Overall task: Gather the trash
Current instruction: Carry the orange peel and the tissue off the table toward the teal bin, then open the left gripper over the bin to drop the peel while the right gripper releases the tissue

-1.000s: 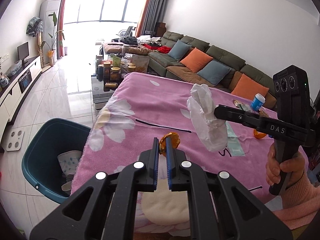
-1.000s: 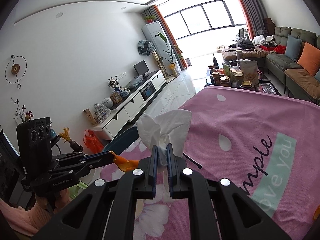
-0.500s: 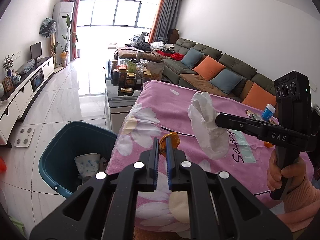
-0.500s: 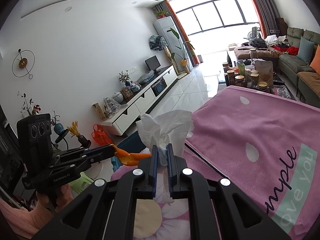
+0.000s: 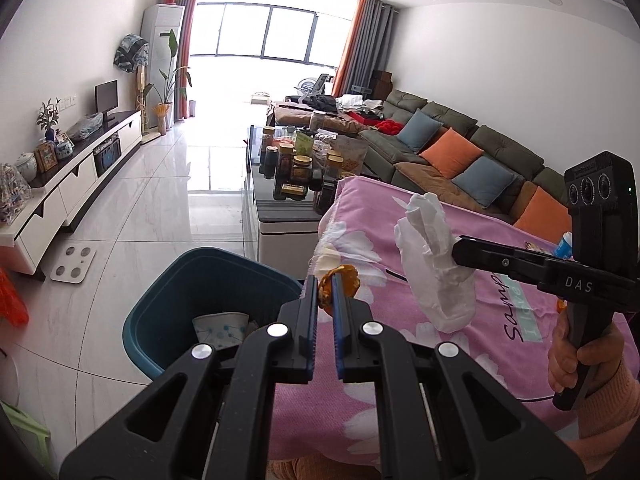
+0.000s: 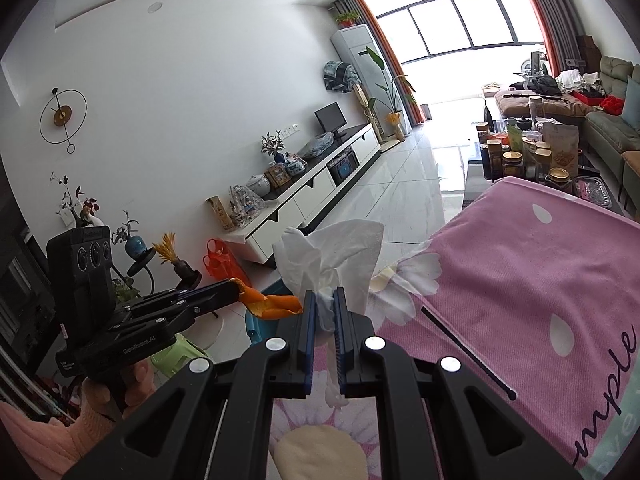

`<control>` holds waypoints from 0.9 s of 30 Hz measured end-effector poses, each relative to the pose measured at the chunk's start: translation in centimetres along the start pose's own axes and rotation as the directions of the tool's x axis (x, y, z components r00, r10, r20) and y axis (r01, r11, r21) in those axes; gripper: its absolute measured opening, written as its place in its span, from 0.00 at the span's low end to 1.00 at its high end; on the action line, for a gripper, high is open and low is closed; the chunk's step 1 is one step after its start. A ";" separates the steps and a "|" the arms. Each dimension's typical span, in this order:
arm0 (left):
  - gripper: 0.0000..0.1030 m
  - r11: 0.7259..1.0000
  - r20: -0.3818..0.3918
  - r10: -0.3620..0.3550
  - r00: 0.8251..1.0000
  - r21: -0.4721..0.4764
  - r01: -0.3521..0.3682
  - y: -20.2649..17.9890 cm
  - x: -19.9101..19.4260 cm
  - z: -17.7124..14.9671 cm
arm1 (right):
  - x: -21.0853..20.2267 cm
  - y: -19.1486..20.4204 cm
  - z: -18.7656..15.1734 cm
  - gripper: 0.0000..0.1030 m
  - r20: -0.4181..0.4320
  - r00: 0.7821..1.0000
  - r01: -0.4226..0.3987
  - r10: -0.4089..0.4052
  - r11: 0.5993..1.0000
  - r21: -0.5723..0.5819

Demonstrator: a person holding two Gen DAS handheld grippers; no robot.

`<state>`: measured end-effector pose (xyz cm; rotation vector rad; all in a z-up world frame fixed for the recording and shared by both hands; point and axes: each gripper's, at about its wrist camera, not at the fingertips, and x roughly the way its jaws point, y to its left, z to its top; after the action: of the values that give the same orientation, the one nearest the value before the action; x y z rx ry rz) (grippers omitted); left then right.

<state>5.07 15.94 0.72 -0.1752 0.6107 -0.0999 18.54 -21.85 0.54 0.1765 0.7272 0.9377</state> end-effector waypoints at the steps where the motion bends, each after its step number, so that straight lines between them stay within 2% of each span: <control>1: 0.07 1.000 0.001 0.006 1.000 -0.003 -0.006 0.3 -0.1 0.0 | 0.2 0.2 0.1 0.08 -0.001 1.000 -0.006 0.006 1.000 -0.003; 27: 0.07 0.992 -0.032 0.102 0.994 -0.074 -0.104 4.7 1.7 -0.2 | 6.6 2.4 1.9 0.08 -0.065 0.993 -0.098 0.097 0.995 -0.013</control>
<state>6.57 20.26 -1.27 -0.2152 0.6514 0.0207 20.62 -14.91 -0.26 0.1700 0.7755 1.0456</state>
